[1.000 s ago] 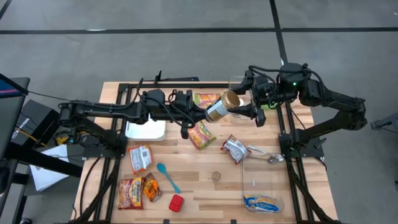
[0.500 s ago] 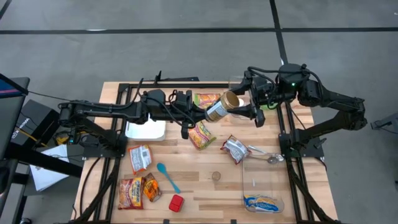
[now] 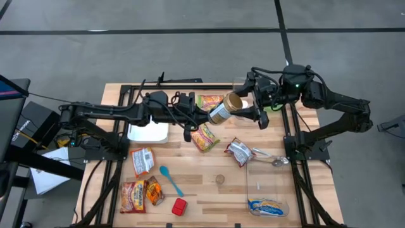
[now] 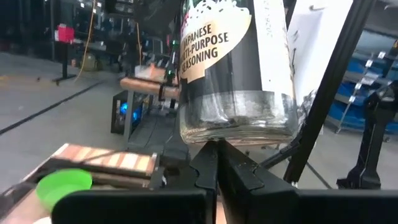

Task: Pick & Place Food Item
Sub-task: Put the gold seasoning bottle into the top transparent bin

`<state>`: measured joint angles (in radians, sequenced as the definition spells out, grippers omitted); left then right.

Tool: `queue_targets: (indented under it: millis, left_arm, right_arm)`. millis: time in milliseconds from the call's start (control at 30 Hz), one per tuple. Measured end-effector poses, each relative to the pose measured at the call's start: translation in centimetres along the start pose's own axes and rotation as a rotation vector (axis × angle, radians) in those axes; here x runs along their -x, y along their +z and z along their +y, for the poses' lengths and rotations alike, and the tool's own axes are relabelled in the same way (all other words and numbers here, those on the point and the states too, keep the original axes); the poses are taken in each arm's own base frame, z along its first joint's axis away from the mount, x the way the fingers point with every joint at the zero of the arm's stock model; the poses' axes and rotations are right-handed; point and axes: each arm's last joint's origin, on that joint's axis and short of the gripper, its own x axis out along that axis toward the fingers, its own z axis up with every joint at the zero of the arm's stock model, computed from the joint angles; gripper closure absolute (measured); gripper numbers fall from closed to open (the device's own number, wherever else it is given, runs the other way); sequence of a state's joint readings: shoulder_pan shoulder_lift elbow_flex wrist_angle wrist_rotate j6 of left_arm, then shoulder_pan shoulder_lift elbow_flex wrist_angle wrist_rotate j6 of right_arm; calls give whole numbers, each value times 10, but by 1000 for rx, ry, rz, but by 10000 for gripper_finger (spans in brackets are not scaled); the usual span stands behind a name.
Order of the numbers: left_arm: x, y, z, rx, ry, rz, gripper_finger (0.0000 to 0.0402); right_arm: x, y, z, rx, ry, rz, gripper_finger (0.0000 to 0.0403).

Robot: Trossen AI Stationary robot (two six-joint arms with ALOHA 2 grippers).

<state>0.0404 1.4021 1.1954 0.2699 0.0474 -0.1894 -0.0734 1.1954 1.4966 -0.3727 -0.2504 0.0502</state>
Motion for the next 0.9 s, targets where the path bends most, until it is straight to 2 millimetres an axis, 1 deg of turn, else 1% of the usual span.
queue_targets:
  millis: [100, 267, 400, 500, 567, 667, 733, 900]
  left_arm:
    - [0, -5, 4, 4, 41, 52, 401]
    - [1, -13, 8, 8, 53, 134, 401]
    - [4, -14, 10, 8, 65, 174, 401]
    - [10, -14, 10, 2, 74, 216, 401]
    - [16, -10, 9, -19, 69, 218, 401]
    - [30, 1, 5, -23, 67, 212, 401]
    - [42, 9, 4, -28, 97, 210, 401]
    - [66, 31, -2, -58, 136, 120, 401]
  right_arm:
    - [2, 3, 1, -11, 16, 5, 136]
    - [24, 15, 6, 10, -13, -16, 136]
    - [36, 11, 6, 5, -97, 33, 136]
    - [48, 4, 3, -14, -167, 117, 136]
    - [54, -4, 0, -29, -238, 202, 136]
    - [60, -20, -6, -54, -335, 351, 136]
    - [65, -34, -10, -82, -372, 427, 136]
    - [79, -65, -20, -168, -460, 461, 136]
